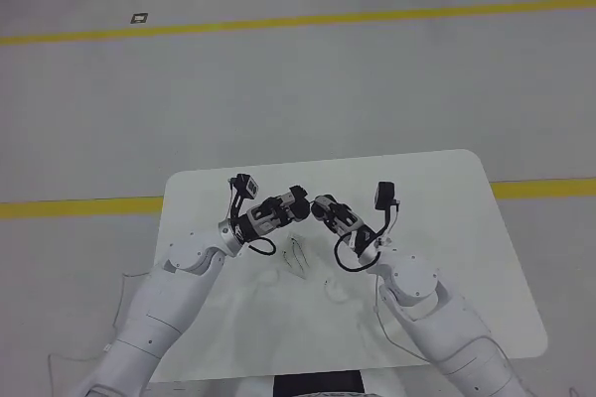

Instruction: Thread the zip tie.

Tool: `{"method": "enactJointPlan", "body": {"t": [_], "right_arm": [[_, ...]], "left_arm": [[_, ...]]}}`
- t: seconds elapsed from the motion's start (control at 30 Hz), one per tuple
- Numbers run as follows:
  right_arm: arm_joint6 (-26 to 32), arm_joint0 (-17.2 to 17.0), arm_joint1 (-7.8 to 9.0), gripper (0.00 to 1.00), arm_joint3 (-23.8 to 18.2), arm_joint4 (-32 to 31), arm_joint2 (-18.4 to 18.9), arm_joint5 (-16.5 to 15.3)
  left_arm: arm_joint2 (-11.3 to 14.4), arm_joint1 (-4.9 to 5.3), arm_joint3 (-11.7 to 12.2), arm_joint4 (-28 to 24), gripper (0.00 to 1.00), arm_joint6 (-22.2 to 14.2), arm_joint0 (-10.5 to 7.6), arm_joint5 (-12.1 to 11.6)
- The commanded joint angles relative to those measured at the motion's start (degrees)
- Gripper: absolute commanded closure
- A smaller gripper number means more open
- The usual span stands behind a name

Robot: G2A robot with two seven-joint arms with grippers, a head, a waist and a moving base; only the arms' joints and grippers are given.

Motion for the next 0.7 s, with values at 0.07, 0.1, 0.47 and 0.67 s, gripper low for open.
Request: {"method": "enactJointPlan", "body": {"t": [0.07,0.1,0.47,0.67], "right_arm": [[-0.09,-0.02,-0.11,1.00,0.10,-0.57,-0.04,0.00],[-0.10,-0.03,-0.14,1.00,0.09,-0.64,-0.04,-0.06],[0.01,-0.50,-0.49,1.00,-0.41,0.21,0.22,-1.19],[-0.05,-0.89,-0.61,1.00,-0.82,0.15,0.42,-1.04]], "left_arm": [[0.09,0.03,0.09,-0.02,0.69,0.10,-0.07,0.00],[0.11,0.04,0.10,-0.02,0.69,0.12,-0.08,0.04],[0.29,0.21,0.09,0.08,0.84,0.13,0.01,0.34],[0.32,0.34,-0.10,0.14,1.00,-0.01,0.27,0.55]]}}
